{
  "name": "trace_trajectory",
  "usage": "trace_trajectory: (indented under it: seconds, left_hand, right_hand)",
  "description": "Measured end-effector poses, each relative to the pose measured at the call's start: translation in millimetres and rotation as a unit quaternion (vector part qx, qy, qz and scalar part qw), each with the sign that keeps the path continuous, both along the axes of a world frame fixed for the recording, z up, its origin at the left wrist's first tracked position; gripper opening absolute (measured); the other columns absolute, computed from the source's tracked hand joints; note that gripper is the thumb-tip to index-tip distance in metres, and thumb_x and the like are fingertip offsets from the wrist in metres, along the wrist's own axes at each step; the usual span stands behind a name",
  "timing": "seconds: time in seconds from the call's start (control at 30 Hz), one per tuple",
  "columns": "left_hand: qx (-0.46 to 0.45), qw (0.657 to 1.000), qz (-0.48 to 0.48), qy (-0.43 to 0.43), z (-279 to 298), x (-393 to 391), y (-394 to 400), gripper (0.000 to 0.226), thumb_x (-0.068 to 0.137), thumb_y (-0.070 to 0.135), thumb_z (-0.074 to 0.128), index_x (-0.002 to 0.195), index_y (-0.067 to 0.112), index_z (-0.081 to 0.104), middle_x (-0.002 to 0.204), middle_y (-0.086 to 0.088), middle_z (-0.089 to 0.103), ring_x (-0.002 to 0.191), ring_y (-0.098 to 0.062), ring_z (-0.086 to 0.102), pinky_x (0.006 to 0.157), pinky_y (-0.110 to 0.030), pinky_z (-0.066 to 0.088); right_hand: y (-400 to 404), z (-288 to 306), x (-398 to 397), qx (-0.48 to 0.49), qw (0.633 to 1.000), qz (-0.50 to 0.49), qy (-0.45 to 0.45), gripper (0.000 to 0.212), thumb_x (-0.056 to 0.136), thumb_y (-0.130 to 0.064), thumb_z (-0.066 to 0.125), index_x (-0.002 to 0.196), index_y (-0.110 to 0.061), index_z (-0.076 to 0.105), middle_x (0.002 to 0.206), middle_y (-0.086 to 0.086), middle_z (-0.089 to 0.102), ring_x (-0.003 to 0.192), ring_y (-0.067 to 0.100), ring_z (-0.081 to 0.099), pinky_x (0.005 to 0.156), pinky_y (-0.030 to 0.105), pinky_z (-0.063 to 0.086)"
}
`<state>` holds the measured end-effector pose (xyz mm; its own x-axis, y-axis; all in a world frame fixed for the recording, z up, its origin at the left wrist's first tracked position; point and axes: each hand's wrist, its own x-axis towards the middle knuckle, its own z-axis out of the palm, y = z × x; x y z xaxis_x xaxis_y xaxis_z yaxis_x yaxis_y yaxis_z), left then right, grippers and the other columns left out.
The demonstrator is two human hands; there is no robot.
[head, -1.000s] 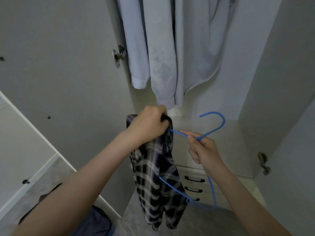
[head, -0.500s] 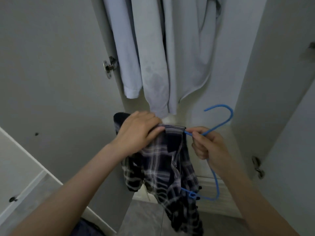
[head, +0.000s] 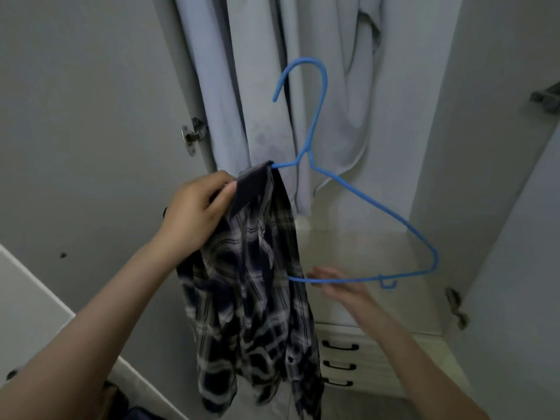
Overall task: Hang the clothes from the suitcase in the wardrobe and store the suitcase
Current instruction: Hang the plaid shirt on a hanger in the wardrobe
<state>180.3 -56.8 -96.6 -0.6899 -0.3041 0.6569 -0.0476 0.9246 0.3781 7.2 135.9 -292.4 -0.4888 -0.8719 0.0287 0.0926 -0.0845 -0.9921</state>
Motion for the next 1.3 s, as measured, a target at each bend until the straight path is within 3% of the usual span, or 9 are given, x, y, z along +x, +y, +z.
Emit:
trace_trajectory:
  seconds: [0.1,0.2,0.33,0.4,0.5,0.67,0.87,1.2,1.3]
  left_hand:
    - [-0.004,1.000,0.015,0.001,9,1,4,0.022,0.090,0.041,0.037,0.076,0.028,0.048,0.061,0.010,0.049,0.057,-0.001,0.044,0.056,-0.026,0.032]
    - [-0.008,0.999,0.042,0.005,13,6,3,0.020,0.091,0.038,0.039,0.073,0.035,0.048,0.058,0.011,0.050,0.056,0.004,0.046,0.054,-0.028,0.033]
    - [0.033,0.998,0.057,0.017,12,12,0,0.025,0.086,0.052,0.033,0.066,0.047,0.048,0.061,0.015,0.053,0.055,-0.003,0.043,0.056,-0.031,0.035]
    - [0.058,0.996,0.055,0.028,10,13,-3,0.027,0.086,0.050,0.035,0.065,0.039,0.049,0.062,0.002,0.052,0.059,-0.004,0.040,0.059,-0.033,0.037]
    - [0.071,0.996,0.051,0.034,8,19,-8,0.037,0.087,0.046,0.038,0.069,0.017,0.050,0.070,-0.019,0.052,0.065,-0.011,0.042,0.060,-0.032,0.036]
    - [0.065,0.993,0.098,-0.006,-13,48,-27,0.041,0.076,0.052,0.035,0.084,0.016,0.054,0.074,-0.017,0.057,0.070,-0.018,0.053,0.062,-0.034,0.040]
    - [-0.145,0.971,0.184,-0.055,-59,42,-25,0.041,0.083,0.037,0.036,0.090,0.010,0.067,0.077,-0.012,0.068,0.066,-0.034,0.066,0.052,-0.028,0.037]
    - [-0.050,0.980,0.187,-0.040,-89,-4,11,0.041,0.085,0.042,0.032,0.077,0.014,0.061,0.072,-0.006,0.061,0.066,-0.031,0.062,0.047,-0.029,0.040]
    - [-0.022,0.986,0.159,-0.035,-94,-14,17,0.042,0.084,0.044,0.031,0.077,0.015,0.060,0.073,-0.005,0.062,0.068,-0.030,0.061,0.048,-0.028,0.037]
  right_hand:
    - [-20,13,31,0.023,0.995,0.096,0.029,0.063,0.063,-0.039,0.079,0.119,-0.027,0.053,0.115,-0.012,0.065,0.111,0.006,0.059,0.097,0.026,0.046]
    - [-27,14,46,0.082,0.985,0.050,0.141,0.082,0.061,-0.046,0.082,0.129,-0.038,0.037,0.134,-0.018,0.041,0.123,0.000,0.041,0.099,0.012,0.035]
    - [-29,-2,49,0.063,0.951,-0.100,0.286,0.045,0.076,-0.026,0.075,0.111,-0.026,0.048,0.113,-0.013,0.046,0.100,-0.009,0.047,0.081,0.004,0.036]
    - [-33,-9,45,0.044,0.951,-0.121,0.281,0.019,0.079,-0.012,0.072,0.080,-0.024,0.058,0.093,-0.005,0.058,0.085,-0.008,0.054,0.078,0.014,0.039]
    - [-28,-7,30,0.064,0.968,-0.140,0.198,0.035,0.082,-0.005,0.068,0.060,-0.032,0.061,0.077,-0.002,0.063,0.068,-0.006,0.058,0.075,0.027,0.043]
    - [7,37,-28,0.074,0.954,-0.180,0.227,0.035,0.088,-0.005,0.060,0.059,-0.024,0.055,0.055,-0.012,0.057,0.052,-0.010,0.050,0.059,0.014,0.037]
    - [32,100,-80,0.069,0.940,-0.166,0.290,0.035,0.083,-0.003,0.065,0.056,-0.025,0.066,0.050,-0.018,0.062,0.049,-0.008,0.052,0.054,0.006,0.038]
    - [11,126,-61,0.036,0.905,-0.268,0.328,0.028,0.081,-0.011,0.070,0.057,-0.023,0.062,0.047,-0.021,0.060,0.046,-0.007,0.052,0.053,0.009,0.040]
    - [6,130,-36,0.028,0.915,-0.196,0.351,0.028,0.081,-0.006,0.069,0.062,-0.026,0.063,0.053,-0.023,0.063,0.053,-0.009,0.054,0.059,0.009,0.043]
